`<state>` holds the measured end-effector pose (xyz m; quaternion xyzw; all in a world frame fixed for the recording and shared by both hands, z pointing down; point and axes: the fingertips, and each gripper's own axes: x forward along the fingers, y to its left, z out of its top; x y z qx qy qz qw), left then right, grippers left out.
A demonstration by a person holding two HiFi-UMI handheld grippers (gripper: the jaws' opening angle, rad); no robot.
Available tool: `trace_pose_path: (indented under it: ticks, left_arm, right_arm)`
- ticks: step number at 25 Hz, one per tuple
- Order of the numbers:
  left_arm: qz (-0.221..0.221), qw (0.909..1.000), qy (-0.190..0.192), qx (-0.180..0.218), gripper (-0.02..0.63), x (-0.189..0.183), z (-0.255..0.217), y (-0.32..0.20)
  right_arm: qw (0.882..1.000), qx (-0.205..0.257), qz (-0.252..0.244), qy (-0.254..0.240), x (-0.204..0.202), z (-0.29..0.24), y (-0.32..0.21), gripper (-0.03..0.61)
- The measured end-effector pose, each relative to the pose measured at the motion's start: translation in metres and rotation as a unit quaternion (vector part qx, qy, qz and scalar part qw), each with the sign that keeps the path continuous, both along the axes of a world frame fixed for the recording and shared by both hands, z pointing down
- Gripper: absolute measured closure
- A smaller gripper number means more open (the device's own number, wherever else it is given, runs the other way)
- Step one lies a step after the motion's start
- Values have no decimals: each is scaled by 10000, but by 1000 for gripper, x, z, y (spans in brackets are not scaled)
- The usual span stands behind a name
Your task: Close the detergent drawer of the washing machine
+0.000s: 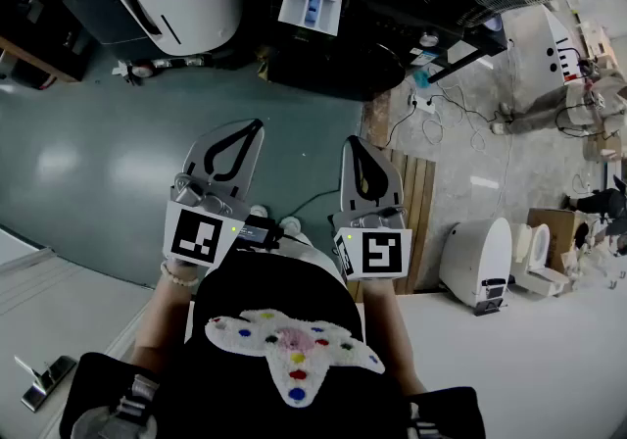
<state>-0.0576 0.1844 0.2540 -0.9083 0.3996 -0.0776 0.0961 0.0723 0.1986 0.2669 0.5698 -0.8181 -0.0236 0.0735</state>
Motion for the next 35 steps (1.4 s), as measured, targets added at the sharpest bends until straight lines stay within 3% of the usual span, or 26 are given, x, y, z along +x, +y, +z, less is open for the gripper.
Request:
trace_pose_path:
  ticks: [17, 22, 35]
  left_arm:
    - [35, 10000, 23, -4, 603, -4, 0, -3]
    - [8, 9998, 212, -55, 603, -10, -1, -4]
    - [254, 9984, 499, -102, 603, -30, -4, -7]
  right_arm:
    - [10000, -21, 7, -17, -6, 0, -4, 574]
    - [9996, -42, 168, -205, -6, -1, -4, 574]
    - [9989, 29, 472, -30, -28, -2, 6, 574]
